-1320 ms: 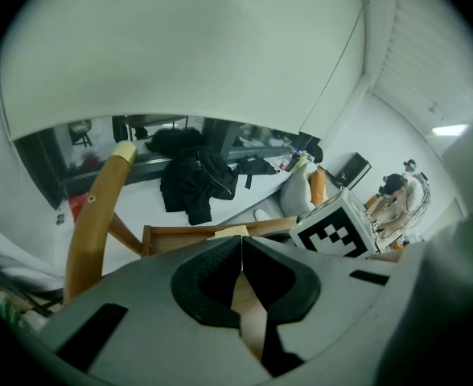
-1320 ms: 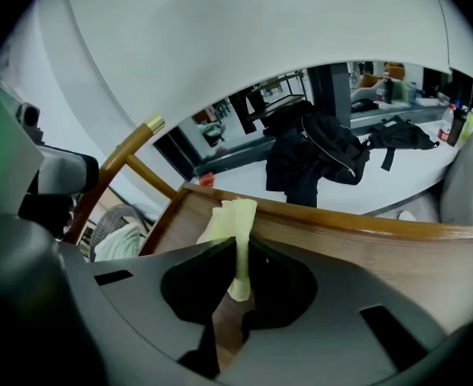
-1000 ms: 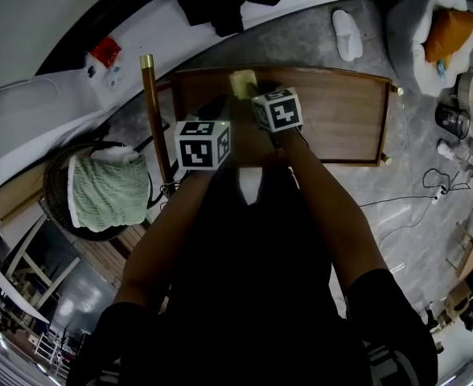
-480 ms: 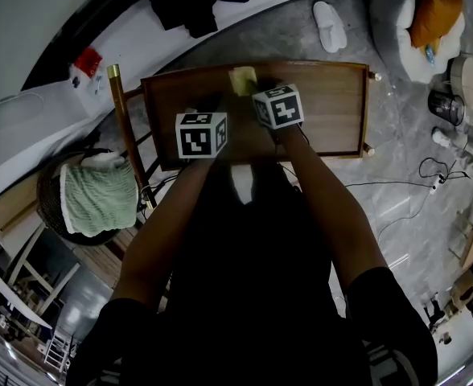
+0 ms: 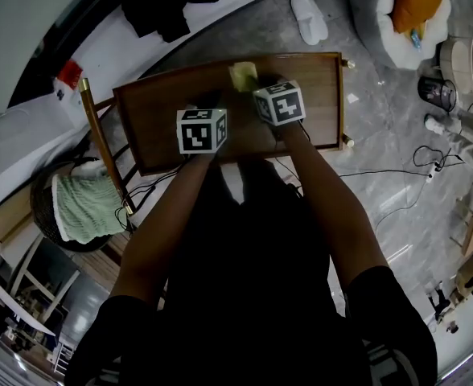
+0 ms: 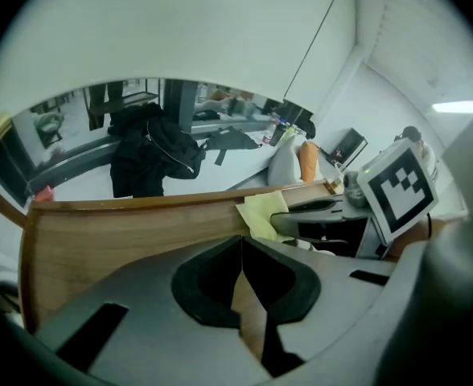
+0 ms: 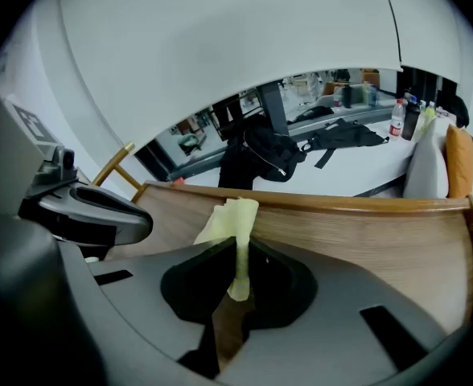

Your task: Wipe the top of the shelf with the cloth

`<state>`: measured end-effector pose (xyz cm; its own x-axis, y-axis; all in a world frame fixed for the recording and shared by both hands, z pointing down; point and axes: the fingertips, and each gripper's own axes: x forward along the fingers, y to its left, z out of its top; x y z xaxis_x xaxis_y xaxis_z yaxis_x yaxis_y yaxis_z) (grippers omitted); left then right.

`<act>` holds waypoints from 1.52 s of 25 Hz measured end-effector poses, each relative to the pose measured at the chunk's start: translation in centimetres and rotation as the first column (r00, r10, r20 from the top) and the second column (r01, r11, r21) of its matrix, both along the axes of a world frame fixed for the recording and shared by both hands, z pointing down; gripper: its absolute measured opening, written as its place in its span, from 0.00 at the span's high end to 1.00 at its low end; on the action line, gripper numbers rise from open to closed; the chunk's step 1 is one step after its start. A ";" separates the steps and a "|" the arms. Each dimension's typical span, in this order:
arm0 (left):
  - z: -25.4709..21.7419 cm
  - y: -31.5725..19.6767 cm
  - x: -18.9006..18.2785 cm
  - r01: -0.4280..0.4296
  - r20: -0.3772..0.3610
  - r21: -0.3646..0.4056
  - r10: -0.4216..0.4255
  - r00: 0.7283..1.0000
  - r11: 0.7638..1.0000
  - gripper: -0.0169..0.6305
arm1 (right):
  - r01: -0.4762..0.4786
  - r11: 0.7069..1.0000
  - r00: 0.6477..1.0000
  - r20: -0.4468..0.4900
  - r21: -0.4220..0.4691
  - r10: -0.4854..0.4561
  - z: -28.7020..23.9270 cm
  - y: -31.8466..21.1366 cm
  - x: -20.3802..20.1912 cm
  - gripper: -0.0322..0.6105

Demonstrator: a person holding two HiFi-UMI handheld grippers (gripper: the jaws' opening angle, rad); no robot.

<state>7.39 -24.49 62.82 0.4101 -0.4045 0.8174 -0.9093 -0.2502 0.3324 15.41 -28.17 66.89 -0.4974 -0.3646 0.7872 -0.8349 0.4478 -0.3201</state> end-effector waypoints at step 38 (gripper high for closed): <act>-5.2 2.3 7.9 -0.037 -0.071 0.094 0.044 0.997 0.995 0.95 | -0.431 0.899 0.865 -0.249 0.079 0.436 -2.2 -1.2 22.5 0.88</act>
<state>15.26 -22.18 57.63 0.4847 -0.4588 0.7447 -0.8720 -0.3194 0.3709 37.96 -29.40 64.71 -0.0693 -0.5141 0.8549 -0.9975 0.0257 -0.0654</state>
